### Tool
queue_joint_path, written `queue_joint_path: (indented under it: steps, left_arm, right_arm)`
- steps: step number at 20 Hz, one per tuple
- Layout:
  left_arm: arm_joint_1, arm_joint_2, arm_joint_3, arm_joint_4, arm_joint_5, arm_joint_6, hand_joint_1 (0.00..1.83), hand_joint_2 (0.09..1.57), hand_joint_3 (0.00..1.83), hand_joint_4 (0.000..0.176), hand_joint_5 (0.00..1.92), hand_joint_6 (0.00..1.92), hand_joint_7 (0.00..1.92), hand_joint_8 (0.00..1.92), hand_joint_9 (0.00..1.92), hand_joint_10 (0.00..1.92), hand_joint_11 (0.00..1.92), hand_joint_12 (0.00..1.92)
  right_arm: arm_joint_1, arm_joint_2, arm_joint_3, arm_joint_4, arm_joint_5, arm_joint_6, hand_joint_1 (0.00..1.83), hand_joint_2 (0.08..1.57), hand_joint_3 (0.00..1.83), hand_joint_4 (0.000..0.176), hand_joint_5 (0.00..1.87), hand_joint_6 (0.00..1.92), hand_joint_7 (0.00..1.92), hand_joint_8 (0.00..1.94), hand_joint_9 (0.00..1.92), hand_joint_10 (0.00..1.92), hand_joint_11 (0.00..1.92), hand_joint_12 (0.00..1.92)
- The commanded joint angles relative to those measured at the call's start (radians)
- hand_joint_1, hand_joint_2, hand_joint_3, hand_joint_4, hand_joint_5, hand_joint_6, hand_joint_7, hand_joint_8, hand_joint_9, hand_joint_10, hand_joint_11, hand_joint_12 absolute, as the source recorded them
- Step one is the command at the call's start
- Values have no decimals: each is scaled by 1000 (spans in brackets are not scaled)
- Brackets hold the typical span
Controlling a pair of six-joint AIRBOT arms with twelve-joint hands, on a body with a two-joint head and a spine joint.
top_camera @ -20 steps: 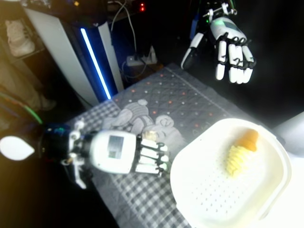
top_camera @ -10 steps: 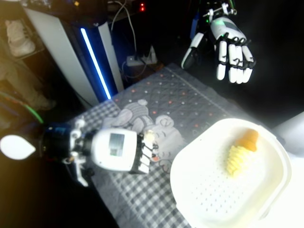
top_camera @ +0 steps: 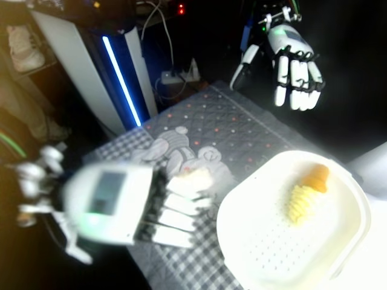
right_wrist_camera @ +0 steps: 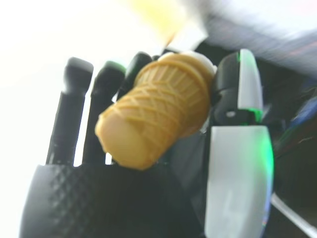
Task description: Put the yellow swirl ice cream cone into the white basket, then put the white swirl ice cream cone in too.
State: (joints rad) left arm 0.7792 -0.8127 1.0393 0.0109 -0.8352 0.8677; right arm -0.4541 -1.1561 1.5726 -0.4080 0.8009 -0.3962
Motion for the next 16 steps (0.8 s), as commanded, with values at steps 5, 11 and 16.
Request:
queue_joint_path:
  steps: [5, 11, 16]
  left_arm:
    - [-34, -32, 26, -10, -116, -7, 720, 798, 0, 100, 368, 0, 349, 0, 326, 4, 0, 851]
    - [-75, -68, 50, 35, -91, -30, 676, 803, 3, 89, 373, 1, 355, 0, 347, 4, 6, 892]
    - [-61, -49, 40, 15, -142, -35, 718, 813, 0, 50, 376, 0, 366, 0, 334, 4, 0, 834]
  right_arm:
    - [90, -264, 247, -29, -224, -23, 1396, 1035, 0, 0, 1077, 808, 1297, 268, 1086, 987, 852, 1062]
    - [94, -328, 298, -117, -313, -22, 666, 838, 0, 151, 276, 9, 300, 23, 481, 133, 228, 1201]
    - [94, -214, 210, -67, -208, 13, 505, 820, 0, 176, 0, 0, 0, 0, 0, 0, 0, 10]
